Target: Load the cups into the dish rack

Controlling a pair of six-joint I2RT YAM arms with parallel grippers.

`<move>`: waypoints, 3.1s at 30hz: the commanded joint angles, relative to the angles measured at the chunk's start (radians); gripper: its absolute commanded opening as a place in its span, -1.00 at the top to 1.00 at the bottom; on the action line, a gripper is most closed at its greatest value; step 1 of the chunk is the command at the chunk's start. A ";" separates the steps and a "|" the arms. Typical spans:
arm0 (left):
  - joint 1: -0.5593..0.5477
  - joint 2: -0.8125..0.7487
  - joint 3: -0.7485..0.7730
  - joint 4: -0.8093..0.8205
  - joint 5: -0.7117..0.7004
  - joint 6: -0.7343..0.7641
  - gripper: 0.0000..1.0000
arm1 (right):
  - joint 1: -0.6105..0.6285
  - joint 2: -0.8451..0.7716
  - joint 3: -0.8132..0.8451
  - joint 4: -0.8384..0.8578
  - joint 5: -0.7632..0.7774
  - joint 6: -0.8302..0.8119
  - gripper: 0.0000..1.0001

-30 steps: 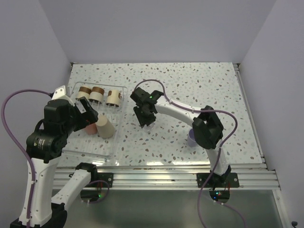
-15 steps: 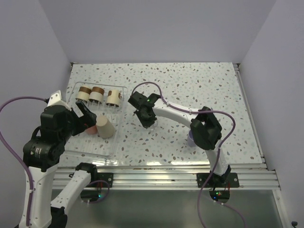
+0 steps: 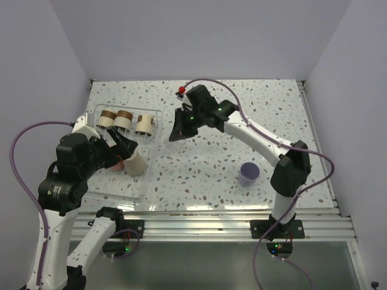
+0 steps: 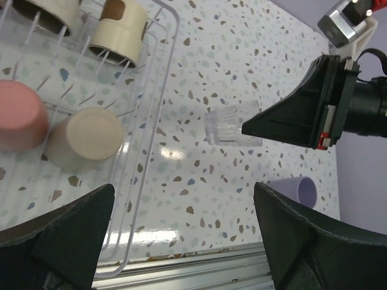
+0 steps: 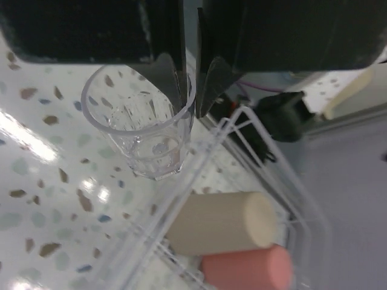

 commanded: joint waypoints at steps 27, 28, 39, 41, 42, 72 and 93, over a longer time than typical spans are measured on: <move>-0.006 -0.312 -0.150 0.399 0.206 -0.238 -1.00 | 0.018 -0.154 -0.383 1.631 -0.531 1.283 1.00; -0.006 -0.309 -0.150 0.400 0.204 -0.238 -0.99 | 0.018 -0.154 -0.389 1.637 -0.534 1.284 1.00; -0.004 -0.291 -0.183 0.457 0.232 -0.250 -0.85 | 0.043 -0.154 -0.444 1.723 -0.556 1.327 1.00; -0.004 -0.288 -0.186 0.467 0.235 -0.248 -0.82 | 0.047 -0.156 -0.439 1.722 -0.554 1.324 1.00; -0.004 -0.283 -0.187 0.468 0.236 -0.250 -0.79 | 0.049 -0.154 -0.436 1.719 -0.556 1.324 1.00; -0.006 -0.144 0.012 0.069 -0.040 -0.110 1.00 | 0.012 -0.269 -0.345 0.721 -0.524 0.604 -0.18; -0.004 0.225 -0.084 -0.246 -0.436 -0.120 1.00 | -0.068 -0.326 -0.400 0.446 -0.479 0.362 -0.08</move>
